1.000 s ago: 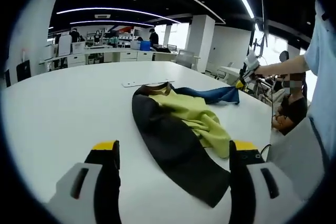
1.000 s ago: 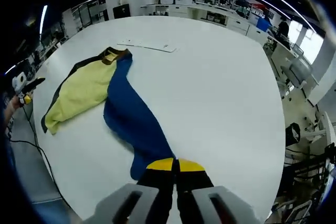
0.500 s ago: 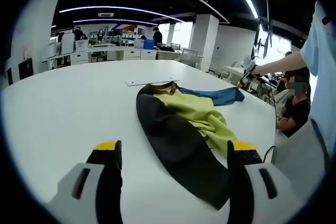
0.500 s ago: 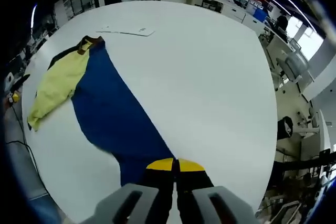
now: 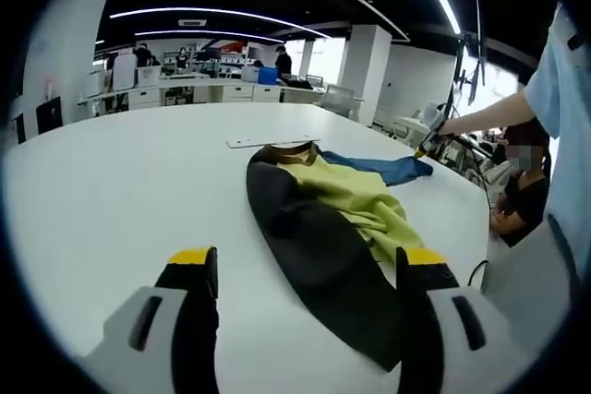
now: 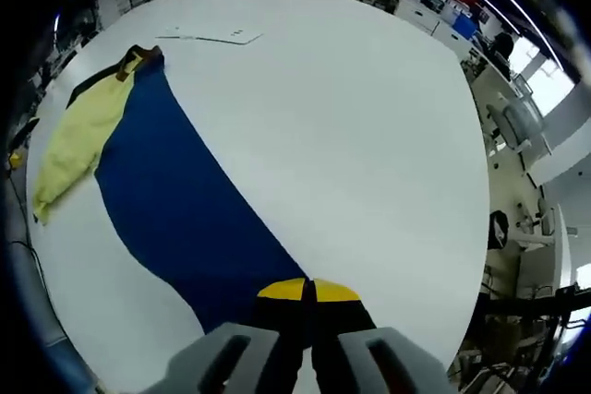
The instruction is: Fold the garment on the visible template until the final outline fits inside the template.
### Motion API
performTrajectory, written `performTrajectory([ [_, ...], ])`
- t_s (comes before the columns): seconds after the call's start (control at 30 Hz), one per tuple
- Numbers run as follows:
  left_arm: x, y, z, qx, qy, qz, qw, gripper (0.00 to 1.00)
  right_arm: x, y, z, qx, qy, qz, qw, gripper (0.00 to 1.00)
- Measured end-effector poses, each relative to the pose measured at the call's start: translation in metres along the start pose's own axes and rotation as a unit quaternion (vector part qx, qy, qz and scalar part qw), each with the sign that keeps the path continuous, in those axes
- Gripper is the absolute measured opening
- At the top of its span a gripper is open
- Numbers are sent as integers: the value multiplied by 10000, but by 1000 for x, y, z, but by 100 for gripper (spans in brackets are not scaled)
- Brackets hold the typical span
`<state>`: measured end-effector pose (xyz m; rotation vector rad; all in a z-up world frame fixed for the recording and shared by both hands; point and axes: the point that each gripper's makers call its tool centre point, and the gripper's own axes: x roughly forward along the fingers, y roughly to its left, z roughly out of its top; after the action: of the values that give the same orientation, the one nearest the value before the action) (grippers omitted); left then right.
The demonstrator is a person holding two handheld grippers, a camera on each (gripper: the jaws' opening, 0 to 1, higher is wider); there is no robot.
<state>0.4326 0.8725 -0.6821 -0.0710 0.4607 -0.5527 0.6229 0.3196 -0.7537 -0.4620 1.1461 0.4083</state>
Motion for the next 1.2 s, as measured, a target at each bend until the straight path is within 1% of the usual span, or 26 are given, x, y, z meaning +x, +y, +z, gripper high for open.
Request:
performTrajectory([
  [0.1,2,1,0,-29,-9,11,10000,76,4,0,4,47,-59,-34,10000,0],
  [0.23,4,0,0,-55,-10,-12,10000,77,6,7,14,213,-258,24,9994,0],
  [0.3,6,-1,-1,-65,-1,-41,10000,77,8,11,12,97,-225,51,9997,0],
  [0.37,8,0,-2,-57,20,-51,10000,77,9,11,6,23,-162,29,9999,0],
  [0.43,9,0,-4,-68,46,-65,9999,77,9,7,2,-2,-124,-25,9999,0],
  [0.57,9,0,-5,-46,63,-77,9999,76,7,-2,-8,92,-76,-92,9999,0],
  [0.63,10,0,-6,-33,72,-73,9999,77,7,-3,-8,187,-122,-100,9997,0],
  [0.8,14,-1,-7,21,74,-56,10000,80,5,-4,-5,186,-236,-169,9994,0],
  [0.9,16,-4,-4,111,24,-88,9999,82,-1,-2,-1,371,-393,-93,9985,2],
  [1.0,18,-7,-5,188,40,-160,9997,83,-5,-4,0,336,-450,-147,9983,9],
  [1.07,20,-9,-2,113,-56,-209,9997,84,-8,-6,0,374,-535,-144,9978,18],
  [1.1,20,-10,-2,51,-89,-221,9997,84,-9,-7,0,394,-552,-149,9976,19],
  [1.17,21,-10,1,-87,-239,-206,9995,85,-14,-8,-3,395,-540,-176,9976,17],
  [1.2,21,-11,1,-146,-256,-240,9993,85,-17,-7,-4,377,-590,-195,9974,18],
])
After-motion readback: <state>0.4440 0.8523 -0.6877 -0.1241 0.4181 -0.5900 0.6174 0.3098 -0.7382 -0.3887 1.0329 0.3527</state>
